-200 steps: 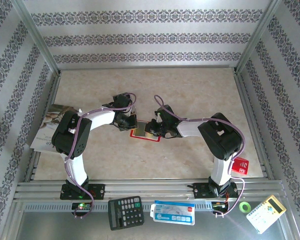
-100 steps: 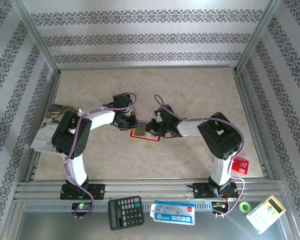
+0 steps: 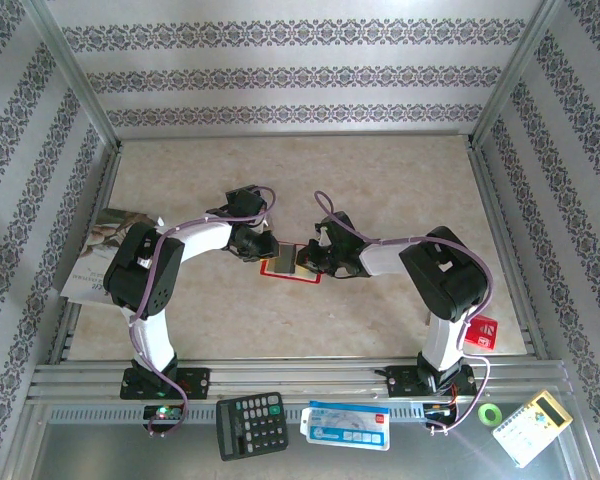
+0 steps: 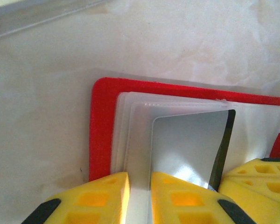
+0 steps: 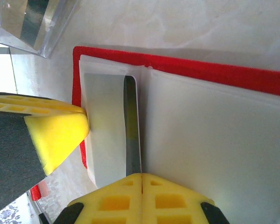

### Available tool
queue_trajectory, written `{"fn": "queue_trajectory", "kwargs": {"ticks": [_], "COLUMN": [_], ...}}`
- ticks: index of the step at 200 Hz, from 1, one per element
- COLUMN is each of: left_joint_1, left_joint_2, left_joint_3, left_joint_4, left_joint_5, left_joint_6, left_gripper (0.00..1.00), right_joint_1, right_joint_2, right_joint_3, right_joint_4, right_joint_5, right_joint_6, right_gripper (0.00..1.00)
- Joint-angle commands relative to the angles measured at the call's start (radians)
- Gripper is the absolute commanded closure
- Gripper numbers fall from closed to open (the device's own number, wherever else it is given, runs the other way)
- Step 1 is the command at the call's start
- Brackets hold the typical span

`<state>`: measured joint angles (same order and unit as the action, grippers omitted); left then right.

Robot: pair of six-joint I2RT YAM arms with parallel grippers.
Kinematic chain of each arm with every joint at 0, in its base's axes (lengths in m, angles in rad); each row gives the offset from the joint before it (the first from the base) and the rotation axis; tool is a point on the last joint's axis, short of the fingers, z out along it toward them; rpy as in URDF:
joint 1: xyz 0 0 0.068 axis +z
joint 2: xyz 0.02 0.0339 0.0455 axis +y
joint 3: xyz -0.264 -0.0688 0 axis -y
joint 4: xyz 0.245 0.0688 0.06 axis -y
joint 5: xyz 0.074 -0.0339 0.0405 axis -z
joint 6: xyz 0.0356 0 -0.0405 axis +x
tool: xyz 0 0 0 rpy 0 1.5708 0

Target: Take the credit cards out of the card holder

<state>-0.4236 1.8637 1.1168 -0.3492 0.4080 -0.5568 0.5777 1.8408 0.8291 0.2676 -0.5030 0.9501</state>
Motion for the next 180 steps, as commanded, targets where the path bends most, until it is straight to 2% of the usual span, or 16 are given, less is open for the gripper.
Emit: {"fn": "queue_trajectory", "kwargs": {"ticks": [1, 55, 180], "left_joint_1": [0.005, 0.006, 0.005], "left_joint_2": [0.011, 0.025, 0.029], "left_joint_3": [-0.021, -0.017, -0.009], "left_joint_4": [-0.077, -0.079, -0.088], "left_joint_5": [-0.067, -0.055, -0.054], "left_joint_6": [0.011, 0.015, 0.018], "left_gripper": [0.80, 0.85, 0.87], "right_joint_1": [-0.006, -0.006, -0.004], "right_joint_2": [-0.016, -0.001, 0.046], "right_joint_3": [-0.010, 0.011, 0.045], "right_joint_4": [0.001, -0.005, 0.009], "right_joint_5": [0.007, -0.010, -0.049], "right_joint_6": [-0.011, -0.002, 0.009], "right_gripper": [0.95, 0.79, 0.81]}}
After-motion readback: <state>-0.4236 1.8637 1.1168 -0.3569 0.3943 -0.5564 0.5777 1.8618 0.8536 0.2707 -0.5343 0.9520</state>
